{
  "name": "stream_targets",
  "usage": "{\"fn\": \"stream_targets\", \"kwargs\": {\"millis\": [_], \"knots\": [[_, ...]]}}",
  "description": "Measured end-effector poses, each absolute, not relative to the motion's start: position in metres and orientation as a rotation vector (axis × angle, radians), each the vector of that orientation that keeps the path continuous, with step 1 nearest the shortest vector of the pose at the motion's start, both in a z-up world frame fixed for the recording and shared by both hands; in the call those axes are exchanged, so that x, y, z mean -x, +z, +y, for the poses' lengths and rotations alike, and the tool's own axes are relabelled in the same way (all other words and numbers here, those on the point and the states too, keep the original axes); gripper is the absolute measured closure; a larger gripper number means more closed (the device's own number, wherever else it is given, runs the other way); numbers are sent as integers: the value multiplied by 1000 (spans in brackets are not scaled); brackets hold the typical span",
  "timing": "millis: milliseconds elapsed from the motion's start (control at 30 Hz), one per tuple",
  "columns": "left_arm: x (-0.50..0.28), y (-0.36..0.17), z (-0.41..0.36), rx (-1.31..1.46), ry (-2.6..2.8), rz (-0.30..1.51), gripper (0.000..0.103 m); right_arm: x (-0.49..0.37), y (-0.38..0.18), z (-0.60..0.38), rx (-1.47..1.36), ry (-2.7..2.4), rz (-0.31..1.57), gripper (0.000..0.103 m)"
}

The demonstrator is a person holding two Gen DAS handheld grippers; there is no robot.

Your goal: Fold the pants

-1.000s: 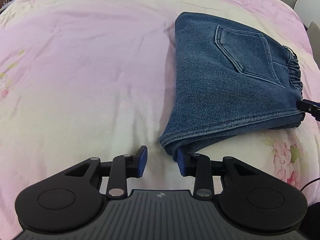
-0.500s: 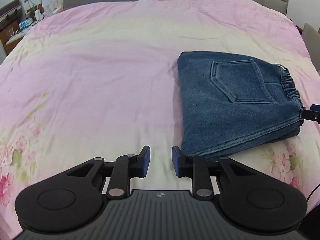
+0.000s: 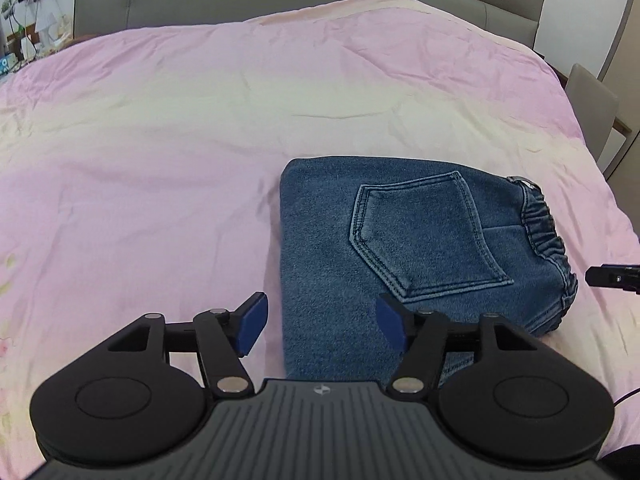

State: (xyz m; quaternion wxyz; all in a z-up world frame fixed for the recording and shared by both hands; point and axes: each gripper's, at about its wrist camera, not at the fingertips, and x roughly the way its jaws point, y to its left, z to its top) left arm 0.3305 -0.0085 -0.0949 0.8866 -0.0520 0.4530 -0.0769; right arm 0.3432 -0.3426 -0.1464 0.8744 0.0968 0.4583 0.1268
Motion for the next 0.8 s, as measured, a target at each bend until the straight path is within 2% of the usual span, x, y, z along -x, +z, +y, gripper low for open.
{"fn": "stream_targets", "kwargs": {"millis": [367,500,633,733,767,800], "knots": [[-378,-158,31,479,-159,1023,23,-388,-203,-378,-527,297,1047,17],[-385,-182,47,605,-174,1032,14,-404,-231,-378,-637,346,1090,17],[-388,-199,55,680,-200,1029,15,-415,-254,-376,-682,380,1111,20],[-387,-205,54,692,-206,1019,24,-422,-258,-373,-700,415,1110,35],[-387,-205,54,704,-212,1014,34,-425,-260,-373,-703,412,1114,36],[-387,-205,54,726,-222,1013,51,-426,-259,-371,-695,413,1118,39]]}}
